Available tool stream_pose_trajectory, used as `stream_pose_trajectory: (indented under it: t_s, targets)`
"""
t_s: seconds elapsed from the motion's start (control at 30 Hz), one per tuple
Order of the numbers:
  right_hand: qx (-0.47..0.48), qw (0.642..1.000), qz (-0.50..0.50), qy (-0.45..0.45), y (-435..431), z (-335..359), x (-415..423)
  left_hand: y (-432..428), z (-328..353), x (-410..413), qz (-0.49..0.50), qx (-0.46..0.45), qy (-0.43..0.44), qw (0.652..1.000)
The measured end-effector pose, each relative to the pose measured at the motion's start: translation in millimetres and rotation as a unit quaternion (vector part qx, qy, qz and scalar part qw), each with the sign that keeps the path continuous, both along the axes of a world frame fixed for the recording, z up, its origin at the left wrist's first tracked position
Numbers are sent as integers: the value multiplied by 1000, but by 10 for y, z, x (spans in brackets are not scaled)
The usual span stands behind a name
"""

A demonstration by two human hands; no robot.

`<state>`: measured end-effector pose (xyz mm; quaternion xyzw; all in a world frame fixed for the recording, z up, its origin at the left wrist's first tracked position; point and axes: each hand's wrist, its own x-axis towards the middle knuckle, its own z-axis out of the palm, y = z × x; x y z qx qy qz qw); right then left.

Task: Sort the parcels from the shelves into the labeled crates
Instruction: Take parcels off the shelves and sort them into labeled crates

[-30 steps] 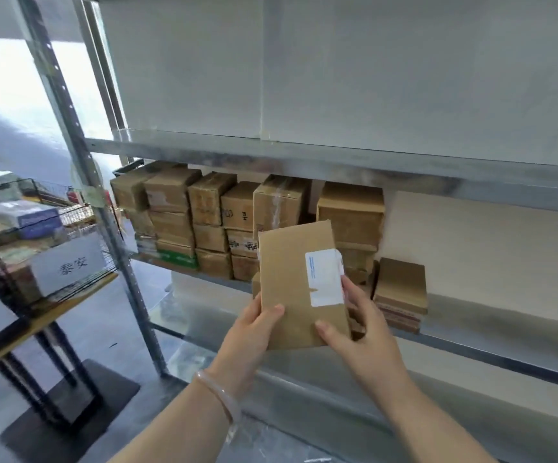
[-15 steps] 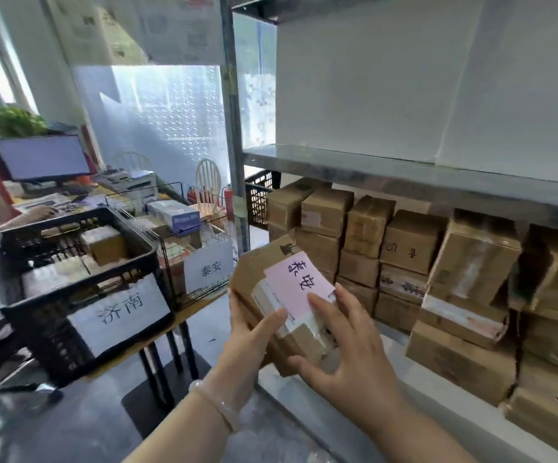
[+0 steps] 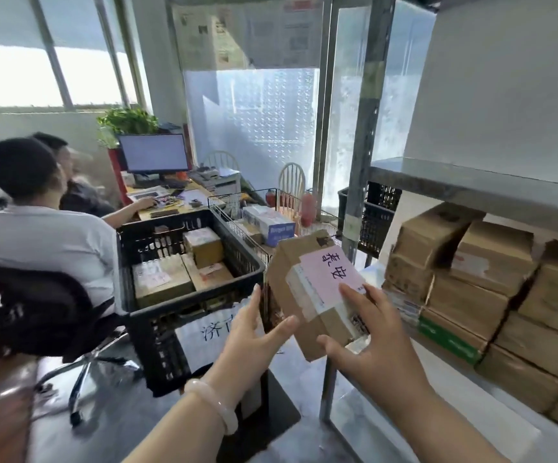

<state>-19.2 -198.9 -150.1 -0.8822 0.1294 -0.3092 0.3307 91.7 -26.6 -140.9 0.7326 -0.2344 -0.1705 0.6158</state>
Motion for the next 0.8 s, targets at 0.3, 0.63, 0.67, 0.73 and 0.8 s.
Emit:
stream_pose_trajectory:
  t_s: [0.3,0.63,0.67,0.73,0.8]
  targets:
    - [40,998,8,-45,-729,260,1697,-102,-19,1223,102,138,-154,973]
    - [-1,995,58,87,-1455,289,4150,-769,68,2877,176,258,-216,925]
    - [1,993,67,97,-1493,255,4379,-825,55,3014,186,272,-220,918]
    - [4,989,82,121,-1546,168,4819,-915,16,3265,197,301,-224,906]
    - [-8,984,96,147,-1566,73,5247,-976,-22,3493,206,324,-219,897]
